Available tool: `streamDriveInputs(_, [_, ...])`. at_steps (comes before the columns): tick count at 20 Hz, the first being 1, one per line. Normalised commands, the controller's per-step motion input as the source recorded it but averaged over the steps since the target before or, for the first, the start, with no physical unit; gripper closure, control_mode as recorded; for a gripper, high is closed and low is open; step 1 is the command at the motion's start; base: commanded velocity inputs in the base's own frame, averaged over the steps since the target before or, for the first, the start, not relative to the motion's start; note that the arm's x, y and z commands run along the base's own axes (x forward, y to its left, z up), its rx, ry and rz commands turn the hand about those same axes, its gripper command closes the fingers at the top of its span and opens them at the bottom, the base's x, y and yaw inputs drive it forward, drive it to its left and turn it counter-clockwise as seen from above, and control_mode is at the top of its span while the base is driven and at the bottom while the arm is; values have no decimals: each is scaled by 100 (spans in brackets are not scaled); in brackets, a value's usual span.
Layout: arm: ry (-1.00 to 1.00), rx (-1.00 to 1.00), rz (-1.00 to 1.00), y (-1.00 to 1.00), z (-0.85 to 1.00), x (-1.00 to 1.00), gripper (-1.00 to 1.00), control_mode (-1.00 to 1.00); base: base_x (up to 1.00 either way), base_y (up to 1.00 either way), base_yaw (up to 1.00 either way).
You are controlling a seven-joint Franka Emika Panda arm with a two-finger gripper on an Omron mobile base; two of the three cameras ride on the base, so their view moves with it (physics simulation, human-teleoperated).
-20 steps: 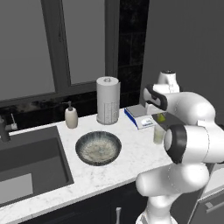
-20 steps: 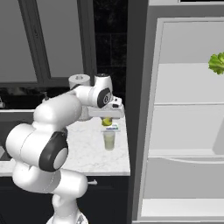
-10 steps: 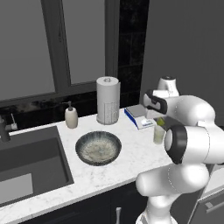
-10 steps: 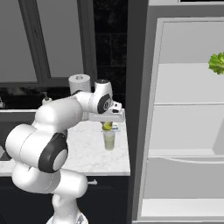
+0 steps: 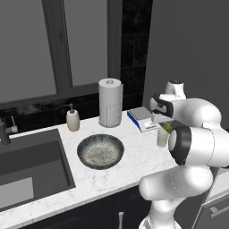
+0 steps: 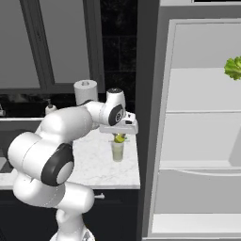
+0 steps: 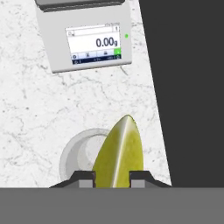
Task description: Grab a lemon wedge from the fridge and one ice cube from the ice bowl, and put them in the glass of lemonade.
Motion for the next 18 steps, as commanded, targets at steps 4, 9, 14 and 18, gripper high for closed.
streamDriveInputs(4, [0, 0, 0, 4, 0, 0, 100, -100, 0, 0, 0])
streamDriveInputs(9, [0, 0, 0, 2, 0, 4, 100, -100, 0, 0, 0])
streamDriveInputs(14, [0, 0, 0, 0, -13, 17, 100, -100, 0, 0, 0])
streamDriveInputs(18, [-5, 0, 0, 0, -31, 3, 100, -100, 0, 0, 0])
